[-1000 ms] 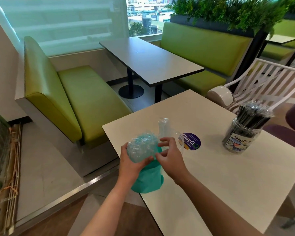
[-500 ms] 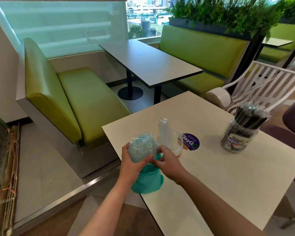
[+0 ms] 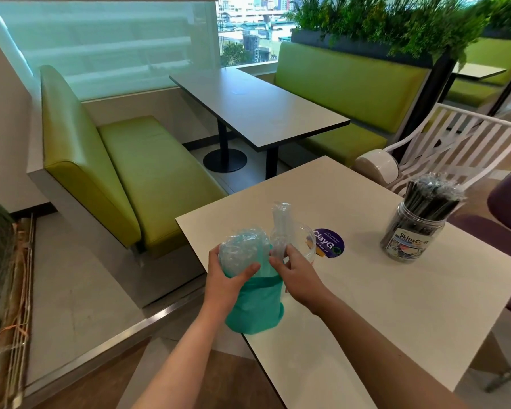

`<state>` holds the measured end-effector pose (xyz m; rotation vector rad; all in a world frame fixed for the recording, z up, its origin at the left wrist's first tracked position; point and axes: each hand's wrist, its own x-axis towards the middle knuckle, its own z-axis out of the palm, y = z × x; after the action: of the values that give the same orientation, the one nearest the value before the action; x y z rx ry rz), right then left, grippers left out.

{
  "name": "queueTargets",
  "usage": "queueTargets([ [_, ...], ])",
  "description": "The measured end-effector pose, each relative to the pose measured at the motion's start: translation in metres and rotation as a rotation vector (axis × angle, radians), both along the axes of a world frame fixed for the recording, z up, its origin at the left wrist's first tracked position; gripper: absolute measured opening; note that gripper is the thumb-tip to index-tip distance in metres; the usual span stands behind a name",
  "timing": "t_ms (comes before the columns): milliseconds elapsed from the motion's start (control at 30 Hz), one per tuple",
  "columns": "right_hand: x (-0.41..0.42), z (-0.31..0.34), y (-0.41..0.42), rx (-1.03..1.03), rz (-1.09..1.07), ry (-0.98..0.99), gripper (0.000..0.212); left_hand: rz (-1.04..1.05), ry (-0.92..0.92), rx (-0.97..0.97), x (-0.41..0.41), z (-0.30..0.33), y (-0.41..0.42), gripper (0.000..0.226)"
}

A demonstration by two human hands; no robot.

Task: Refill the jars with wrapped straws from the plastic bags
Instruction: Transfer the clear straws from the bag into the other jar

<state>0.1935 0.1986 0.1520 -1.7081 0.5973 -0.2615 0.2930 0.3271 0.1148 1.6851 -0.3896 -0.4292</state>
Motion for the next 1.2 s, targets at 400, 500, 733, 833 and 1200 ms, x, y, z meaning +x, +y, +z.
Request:
queueTargets([
  [400,0.002,0.014,-0.006,-0.085,0.005,0.034,0.04,0.003,-0.053,0.024,-0.008,0.005,-0.011,0.082],
  [500,0.002,0.019,-0.006,-0.129,-0.039,0.014,0.034,0.011,-0.049,0.029,-0.005,0.003,-0.011,0.082],
  [733,0.012,0.065,-0.028,-0.297,-0.1,-0.085,0.034,0.031,-0.044,0.008,0.0,0.005,-0.015,0.085],
  [833,0.015,0.093,-0.038,-0.3,-0.148,-0.196,0.021,0.039,-0.036,0.002,0.001,0.006,-0.016,0.085],
  [1200,0.027,0.122,-0.078,-0.364,-0.377,-0.276,0.032,0.085,-0.007,-0.055,0.001,0.005,-0.014,0.077],
])
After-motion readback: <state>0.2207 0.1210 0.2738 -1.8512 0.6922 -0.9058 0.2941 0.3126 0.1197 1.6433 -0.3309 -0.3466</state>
